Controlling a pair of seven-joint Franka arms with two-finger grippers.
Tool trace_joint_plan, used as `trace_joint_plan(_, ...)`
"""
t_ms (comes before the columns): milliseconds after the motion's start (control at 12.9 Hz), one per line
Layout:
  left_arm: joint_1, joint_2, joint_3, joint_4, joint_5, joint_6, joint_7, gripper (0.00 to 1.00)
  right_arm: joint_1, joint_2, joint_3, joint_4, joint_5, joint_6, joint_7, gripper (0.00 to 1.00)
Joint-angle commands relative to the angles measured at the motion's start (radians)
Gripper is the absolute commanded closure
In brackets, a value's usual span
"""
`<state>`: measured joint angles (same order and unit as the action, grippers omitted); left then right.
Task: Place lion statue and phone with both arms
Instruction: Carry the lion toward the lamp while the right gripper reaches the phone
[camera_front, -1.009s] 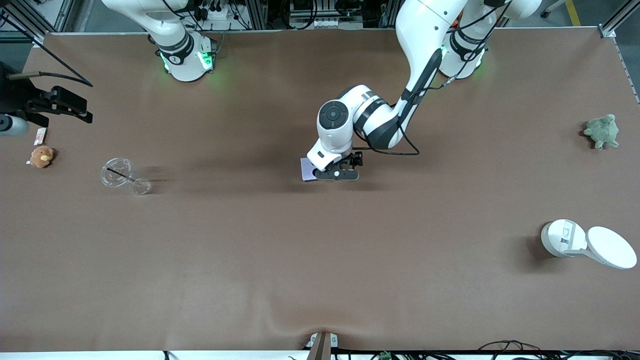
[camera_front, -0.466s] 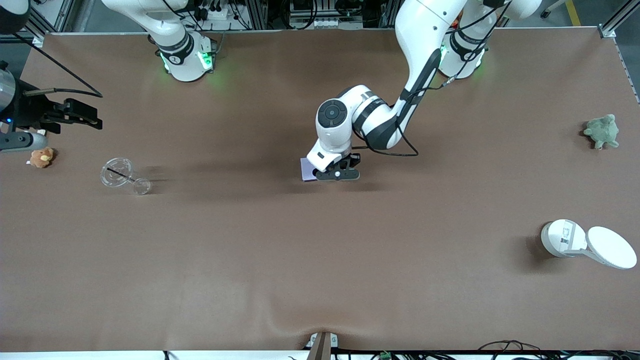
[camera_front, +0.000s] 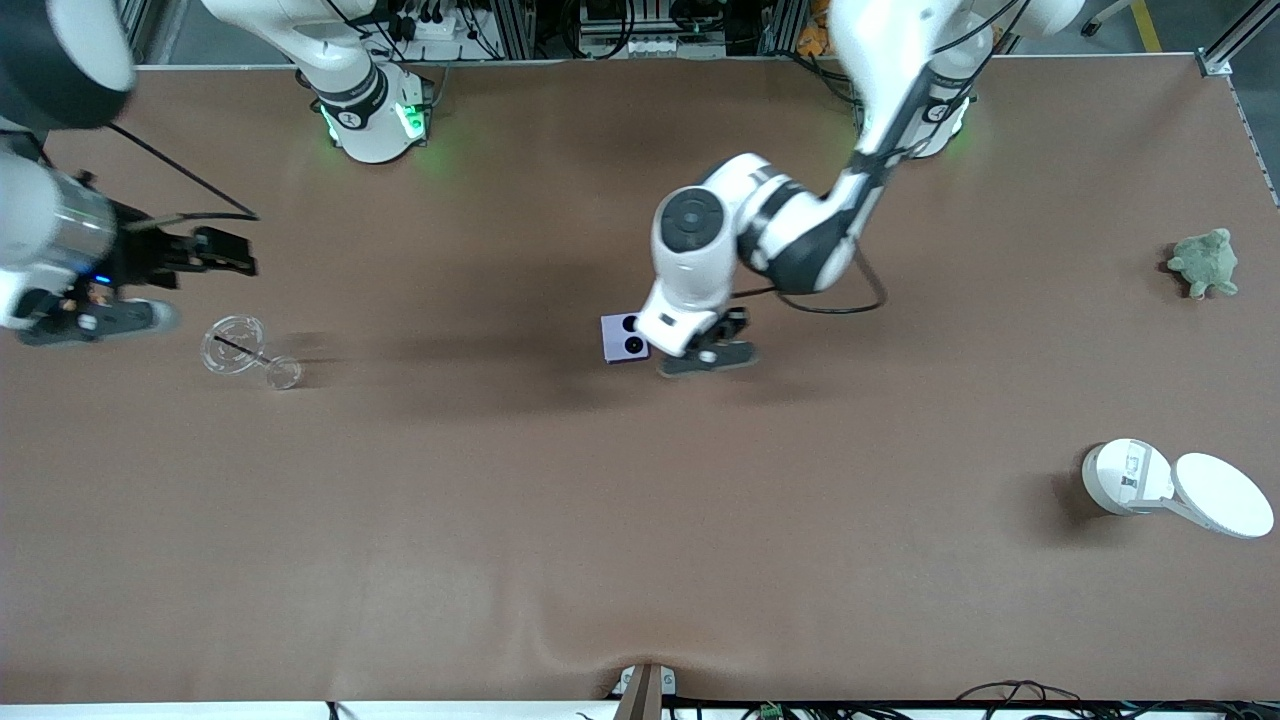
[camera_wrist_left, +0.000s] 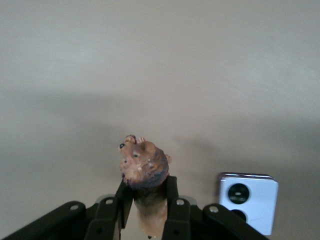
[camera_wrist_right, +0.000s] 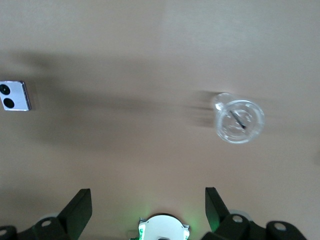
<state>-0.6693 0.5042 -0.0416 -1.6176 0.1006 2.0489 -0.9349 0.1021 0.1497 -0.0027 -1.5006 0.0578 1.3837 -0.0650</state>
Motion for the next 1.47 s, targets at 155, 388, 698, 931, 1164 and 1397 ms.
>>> trace_joint_plan(155,0.296,-0.058,-0.009,0.062,0.025,-0.093,0.016,1.0,0.074,0.125,-0.002,0.056,0.075,0.063,0.008,0.0)
trace_joint_plan(388,0.457,-0.05,-0.008,0.054,0.036,-0.093,0.202,1.0,0.117,0.183,-0.002,0.054,0.142,0.147,0.008,0.0)
trace_joint_plan(698,0.609,-0.03,-0.009,0.053,0.114,-0.092,0.418,1.0,0.186,0.267,-0.002,0.051,0.172,0.224,0.074,0.0)
trace_joint_plan(931,0.669,0.022,-0.011,0.062,0.237,-0.066,0.583,1.0,0.289,0.332,-0.002,0.043,0.174,0.337,0.261,0.0)
trace_joint_plan(1164,0.704,0.059,-0.012,0.064,0.238,0.019,0.712,1.0,0.394,0.387,-0.002,0.005,0.174,0.473,0.393,0.0)
trace_joint_plan(1397,0.723,0.111,-0.012,0.065,0.229,0.082,0.824,1.0,0.47,0.422,-0.002,-0.073,0.175,0.639,0.416,0.0)
